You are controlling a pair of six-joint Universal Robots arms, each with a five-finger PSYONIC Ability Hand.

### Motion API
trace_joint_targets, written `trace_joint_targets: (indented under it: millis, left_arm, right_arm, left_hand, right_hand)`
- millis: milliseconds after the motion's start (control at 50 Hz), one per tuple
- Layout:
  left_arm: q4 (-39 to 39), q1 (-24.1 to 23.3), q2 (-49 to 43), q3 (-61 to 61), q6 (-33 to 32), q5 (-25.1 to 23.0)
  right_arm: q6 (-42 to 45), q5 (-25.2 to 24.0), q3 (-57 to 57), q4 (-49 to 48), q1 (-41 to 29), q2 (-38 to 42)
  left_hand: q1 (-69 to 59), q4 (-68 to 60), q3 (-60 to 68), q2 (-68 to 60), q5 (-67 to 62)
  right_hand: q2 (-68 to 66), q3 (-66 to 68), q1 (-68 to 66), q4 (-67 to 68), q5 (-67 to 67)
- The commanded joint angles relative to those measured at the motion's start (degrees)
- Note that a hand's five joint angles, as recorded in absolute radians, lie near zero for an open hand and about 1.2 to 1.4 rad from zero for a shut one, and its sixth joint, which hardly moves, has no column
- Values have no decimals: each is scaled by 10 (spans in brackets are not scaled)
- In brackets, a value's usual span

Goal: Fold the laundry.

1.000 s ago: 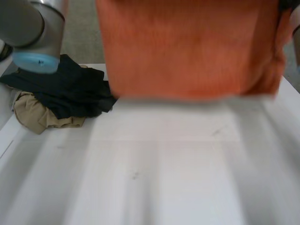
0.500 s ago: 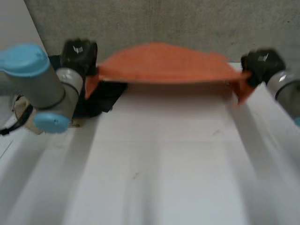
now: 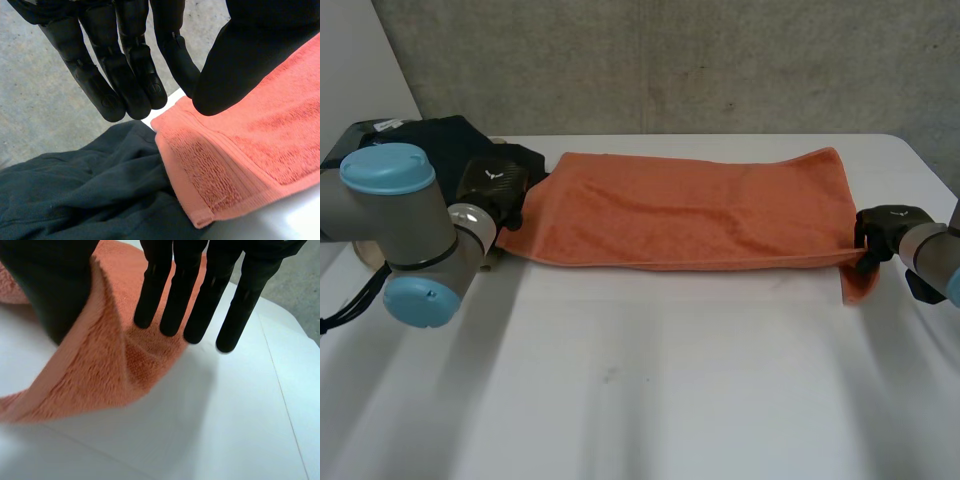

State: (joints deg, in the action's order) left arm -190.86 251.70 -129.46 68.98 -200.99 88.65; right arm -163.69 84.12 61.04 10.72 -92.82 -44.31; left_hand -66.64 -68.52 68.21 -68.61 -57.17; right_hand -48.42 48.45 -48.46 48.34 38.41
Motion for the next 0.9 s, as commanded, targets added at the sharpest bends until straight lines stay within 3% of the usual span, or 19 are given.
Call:
trace_joint_targets:
  millis: [20, 100, 240, 500, 560, 620, 640, 700, 840, 860, 900]
  left_arm:
    - [9, 3, -9, 9, -30, -24]
    - [8, 7, -16, 9, -75, -30]
    - [5, 12, -34, 6, -142, -41]
    - [10, 16, -116, -59, -274, -69]
    - [11, 11, -131, -81, -290, -65]
    - [12, 10, -137, -96, -294, -63]
    - [12, 10, -139, -105, -291, -64]
    - [12, 10, -137, -113, -283, -62]
    - [15, 13, -89, -91, -224, -51]
    - [15, 13, -75, -83, -209, -52]
    - [15, 15, -63, -75, -194, -52]
  right_arm:
    - [3, -43, 12, 11, 9, -8]
    - [-3, -66, 18, 4, 12, -14]
    - [-6, -68, 15, 6, 9, -13]
    - [-2, -68, 19, 8, 4, -16]
    - [-2, -68, 19, 8, 4, -17]
    - [0, -67, 19, 8, 4, -16]
    - [3, -66, 20, 8, 4, -16]
    - [9, -63, 20, 8, 4, -16]
    - [58, -34, 20, 20, 5, -18]
    - [78, -27, 21, 24, 7, -20]
    - [98, -19, 21, 26, 8, -23]
  left_hand:
    - [356, 374, -371, 375, 361]
    - [436, 455, -452, 456, 442]
    - [443, 462, -459, 463, 448]
    - [394, 413, -410, 414, 400]
    - [329, 348, -345, 349, 334]
    - [222, 240, -237, 241, 227]
    - [88, 107, -104, 108, 93]
    - [-133, -114, 117, -113, -128]
    - [-134, -115, 118, -114, -128]
    - [-134, -115, 118, -114, -128]
    - [-134, -115, 118, -114, -128]
  right_hand:
    - [-316, 315, -315, 317, 316]
    - [-316, 315, -315, 317, 316]
    - [-316, 315, -315, 317, 316]
    - [-316, 315, -315, 317, 316]
    - [-316, 315, -315, 317, 316]
    - [-316, 315, -315, 317, 316]
    - [-316, 315, -315, 317, 316]
    - [-316, 315, -315, 317, 316]
    - [-311, 310, -310, 311, 311]
    - [-191, 190, -190, 191, 191]
    - [-109, 109, -109, 110, 109]
